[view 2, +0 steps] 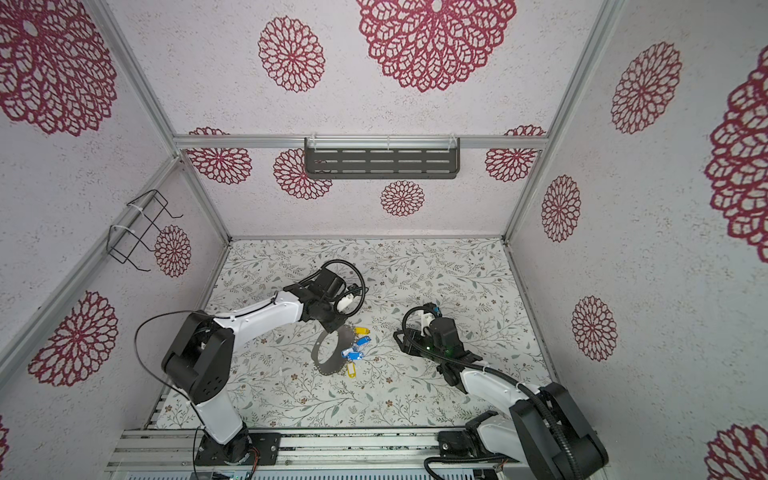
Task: Remove the keys from the keyring
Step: 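Hold the plate edge on the table with the left gripper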
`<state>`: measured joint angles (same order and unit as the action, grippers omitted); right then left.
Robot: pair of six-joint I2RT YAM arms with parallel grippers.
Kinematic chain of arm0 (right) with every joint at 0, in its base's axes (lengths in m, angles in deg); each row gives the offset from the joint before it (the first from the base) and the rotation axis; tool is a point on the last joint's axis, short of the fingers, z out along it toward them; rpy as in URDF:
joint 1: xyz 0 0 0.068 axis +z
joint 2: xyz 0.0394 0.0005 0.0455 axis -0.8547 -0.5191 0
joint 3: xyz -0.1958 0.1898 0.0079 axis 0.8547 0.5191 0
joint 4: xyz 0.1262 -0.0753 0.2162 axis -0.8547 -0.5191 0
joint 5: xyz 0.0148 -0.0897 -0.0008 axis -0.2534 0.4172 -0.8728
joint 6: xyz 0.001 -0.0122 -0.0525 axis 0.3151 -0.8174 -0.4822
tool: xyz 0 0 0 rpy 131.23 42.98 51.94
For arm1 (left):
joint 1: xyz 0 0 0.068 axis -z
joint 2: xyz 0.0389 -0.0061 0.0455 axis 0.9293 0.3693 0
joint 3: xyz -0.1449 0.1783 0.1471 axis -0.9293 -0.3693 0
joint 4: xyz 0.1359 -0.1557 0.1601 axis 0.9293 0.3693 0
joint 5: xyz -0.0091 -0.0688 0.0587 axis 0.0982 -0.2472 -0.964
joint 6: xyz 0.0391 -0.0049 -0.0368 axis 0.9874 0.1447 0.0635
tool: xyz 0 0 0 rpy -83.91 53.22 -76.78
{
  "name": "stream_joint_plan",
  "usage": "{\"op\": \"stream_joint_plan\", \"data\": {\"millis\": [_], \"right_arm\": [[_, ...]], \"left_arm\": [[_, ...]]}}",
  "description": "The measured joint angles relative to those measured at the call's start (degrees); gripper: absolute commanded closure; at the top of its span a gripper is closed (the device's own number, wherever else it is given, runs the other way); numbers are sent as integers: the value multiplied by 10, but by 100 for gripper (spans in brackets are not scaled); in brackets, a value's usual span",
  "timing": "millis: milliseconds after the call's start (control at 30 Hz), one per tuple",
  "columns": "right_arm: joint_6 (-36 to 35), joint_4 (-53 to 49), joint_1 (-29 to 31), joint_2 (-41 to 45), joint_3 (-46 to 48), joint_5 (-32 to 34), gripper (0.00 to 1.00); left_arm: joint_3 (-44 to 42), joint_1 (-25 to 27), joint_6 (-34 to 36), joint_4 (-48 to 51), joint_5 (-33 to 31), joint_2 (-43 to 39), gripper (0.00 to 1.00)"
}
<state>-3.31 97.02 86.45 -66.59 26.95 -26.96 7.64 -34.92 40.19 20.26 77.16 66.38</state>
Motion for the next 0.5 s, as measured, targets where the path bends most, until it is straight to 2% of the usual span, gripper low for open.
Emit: {"op": "stream_joint_plan", "data": {"millis": [100, 233, 500], "right_arm": [[0, 1, 0, 0, 0, -2, 51], [0, 1, 0, 0, 0, -2, 51], [0, -2, 0, 3, 0, -4, 51]], "left_arm": [[-42, -4, 86, -37, 34, -21, 57], [-43, -7, 159, -46, 53, 2, 60], [-33, -14, 235, -72, 45, 56, 61]]}}
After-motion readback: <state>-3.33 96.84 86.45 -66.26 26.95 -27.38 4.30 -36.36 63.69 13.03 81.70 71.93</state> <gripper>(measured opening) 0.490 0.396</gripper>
